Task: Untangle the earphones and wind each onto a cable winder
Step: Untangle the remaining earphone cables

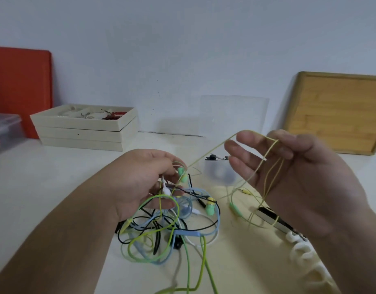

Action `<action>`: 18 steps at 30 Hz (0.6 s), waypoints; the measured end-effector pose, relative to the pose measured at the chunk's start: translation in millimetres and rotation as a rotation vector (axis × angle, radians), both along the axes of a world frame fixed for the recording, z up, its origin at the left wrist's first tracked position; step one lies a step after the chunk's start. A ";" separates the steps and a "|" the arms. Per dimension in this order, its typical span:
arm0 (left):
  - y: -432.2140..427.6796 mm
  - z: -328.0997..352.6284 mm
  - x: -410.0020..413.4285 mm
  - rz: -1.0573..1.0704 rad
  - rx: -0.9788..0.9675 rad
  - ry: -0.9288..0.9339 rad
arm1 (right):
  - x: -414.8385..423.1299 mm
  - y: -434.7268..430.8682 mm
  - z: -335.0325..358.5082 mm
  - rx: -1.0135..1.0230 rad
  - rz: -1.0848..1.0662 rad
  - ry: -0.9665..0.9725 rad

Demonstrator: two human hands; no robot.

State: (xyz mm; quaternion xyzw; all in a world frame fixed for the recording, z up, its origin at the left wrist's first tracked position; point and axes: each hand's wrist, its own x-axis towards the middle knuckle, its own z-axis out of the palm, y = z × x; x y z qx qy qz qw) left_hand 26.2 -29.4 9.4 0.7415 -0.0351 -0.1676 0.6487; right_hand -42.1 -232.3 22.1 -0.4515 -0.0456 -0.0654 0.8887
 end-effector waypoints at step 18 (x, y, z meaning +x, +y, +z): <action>6.1 5.5 1.6 -0.129 -0.296 0.164 | 8.8 -10.4 -1.9 0.017 -0.246 0.206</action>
